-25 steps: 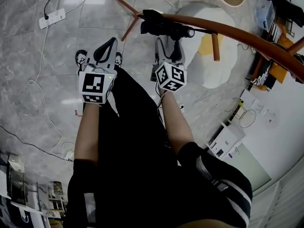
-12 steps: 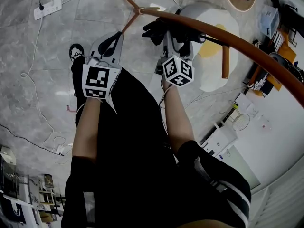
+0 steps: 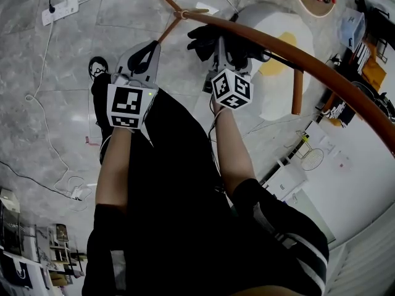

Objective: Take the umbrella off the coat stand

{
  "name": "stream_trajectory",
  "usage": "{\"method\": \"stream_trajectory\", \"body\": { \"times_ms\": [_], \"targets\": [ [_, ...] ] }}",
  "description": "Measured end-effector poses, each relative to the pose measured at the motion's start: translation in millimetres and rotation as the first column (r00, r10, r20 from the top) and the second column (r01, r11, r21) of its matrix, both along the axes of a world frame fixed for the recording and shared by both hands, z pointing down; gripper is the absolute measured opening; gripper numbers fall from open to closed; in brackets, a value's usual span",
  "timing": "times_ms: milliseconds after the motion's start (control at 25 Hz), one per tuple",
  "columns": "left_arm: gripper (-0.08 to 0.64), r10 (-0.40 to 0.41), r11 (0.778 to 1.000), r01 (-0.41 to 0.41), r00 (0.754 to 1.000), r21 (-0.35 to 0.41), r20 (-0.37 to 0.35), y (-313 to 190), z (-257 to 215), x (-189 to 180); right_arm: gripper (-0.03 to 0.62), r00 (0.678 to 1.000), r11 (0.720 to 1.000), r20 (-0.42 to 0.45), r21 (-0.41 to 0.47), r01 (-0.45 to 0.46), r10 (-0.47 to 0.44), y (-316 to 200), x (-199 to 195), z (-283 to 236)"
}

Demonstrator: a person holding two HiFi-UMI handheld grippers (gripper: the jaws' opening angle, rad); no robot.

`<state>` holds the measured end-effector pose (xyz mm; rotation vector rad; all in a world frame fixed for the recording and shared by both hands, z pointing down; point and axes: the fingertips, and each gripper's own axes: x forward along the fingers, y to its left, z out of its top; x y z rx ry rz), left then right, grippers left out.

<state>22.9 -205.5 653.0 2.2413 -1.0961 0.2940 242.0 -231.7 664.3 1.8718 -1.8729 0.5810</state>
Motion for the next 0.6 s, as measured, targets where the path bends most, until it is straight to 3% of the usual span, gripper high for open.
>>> {"method": "stream_trajectory", "body": {
  "times_ms": [400,600],
  "targets": [
    [-0.002,-0.028,0.999,0.027,1.000,-0.030,-0.003,-8,4,-14,0.282,0.999,0.997,-0.031,-0.067,0.036,-0.038,-10,2,9],
    [-0.002,0.007,0.998,-0.007,1.000,-0.057,0.002,-1,2,-18,0.267,1.000,0.995,-0.022,-0.095,-0.004,0.002,-5,-1,1]
  ]
}}
